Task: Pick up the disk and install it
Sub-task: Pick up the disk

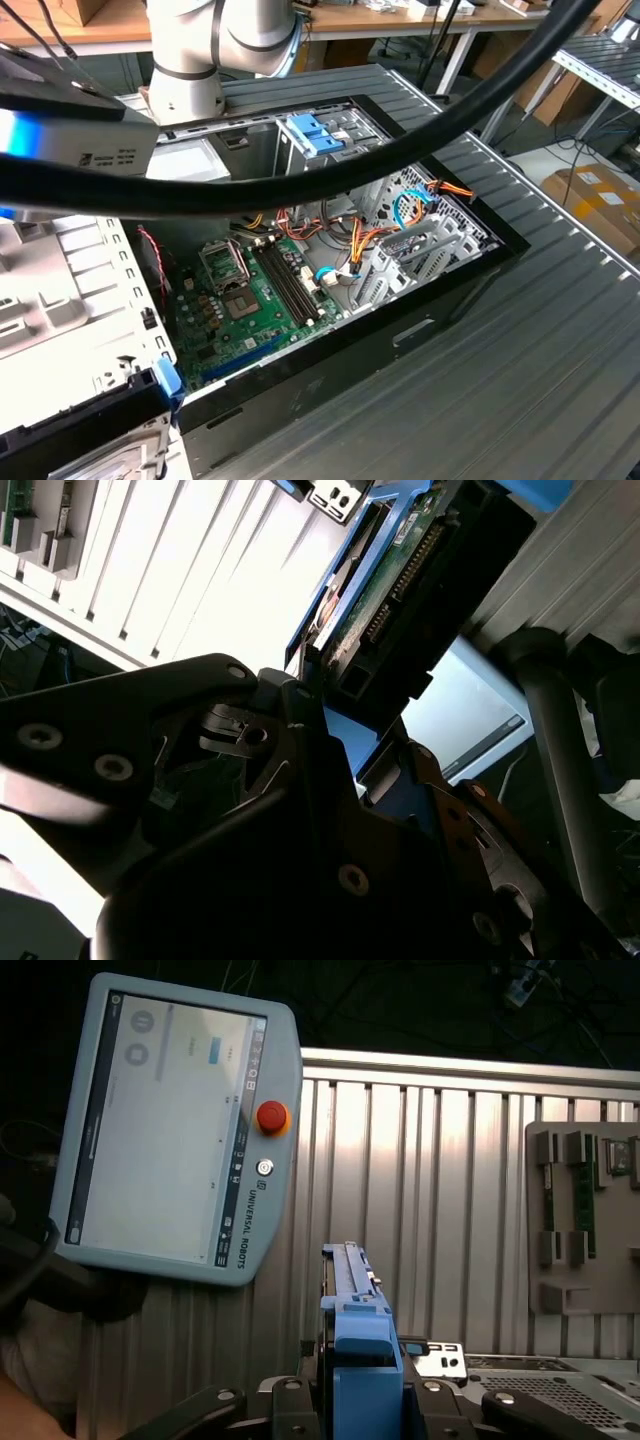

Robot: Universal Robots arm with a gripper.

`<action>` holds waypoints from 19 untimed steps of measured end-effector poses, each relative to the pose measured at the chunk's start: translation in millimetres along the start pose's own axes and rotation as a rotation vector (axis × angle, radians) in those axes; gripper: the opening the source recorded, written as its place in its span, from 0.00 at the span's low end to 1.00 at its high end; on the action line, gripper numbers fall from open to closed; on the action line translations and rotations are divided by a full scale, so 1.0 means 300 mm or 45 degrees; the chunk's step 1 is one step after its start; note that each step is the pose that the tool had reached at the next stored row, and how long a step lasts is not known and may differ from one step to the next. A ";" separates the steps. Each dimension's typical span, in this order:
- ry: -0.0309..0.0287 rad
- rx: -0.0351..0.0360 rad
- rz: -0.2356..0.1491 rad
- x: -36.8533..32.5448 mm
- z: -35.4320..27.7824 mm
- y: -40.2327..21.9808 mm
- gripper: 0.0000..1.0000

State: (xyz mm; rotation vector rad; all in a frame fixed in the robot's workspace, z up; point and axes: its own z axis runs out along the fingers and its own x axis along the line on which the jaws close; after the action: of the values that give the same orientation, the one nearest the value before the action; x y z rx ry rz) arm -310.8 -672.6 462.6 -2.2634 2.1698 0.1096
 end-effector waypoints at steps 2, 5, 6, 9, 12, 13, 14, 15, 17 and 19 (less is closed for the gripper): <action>-0.0002 0.0002 0.000 0.001 0.001 -0.001 0.37; -0.0006 0.0003 0.000 0.002 0.001 -0.003 0.37; -0.0006 0.0003 0.000 -0.001 0.002 -0.003 0.37; -0.0005 0.0002 0.000 -0.032 0.003 -0.004 0.37; -0.0005 0.0002 0.000 -0.073 0.005 -0.006 0.37; -0.0006 0.0002 0.000 -0.077 0.005 -0.006 0.37; -0.0008 0.0004 0.000 -0.081 0.004 -0.006 0.37; -0.0003 0.0000 0.000 -0.086 -0.003 -0.006 0.37; -0.0005 0.0001 0.000 -0.097 -0.024 -0.006 0.37; -0.0007 0.0003 0.000 -0.105 -0.045 -0.005 0.37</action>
State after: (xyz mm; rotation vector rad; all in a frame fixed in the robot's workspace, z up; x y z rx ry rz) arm -310.0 -641.9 477.7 -2.2631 2.1693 0.1100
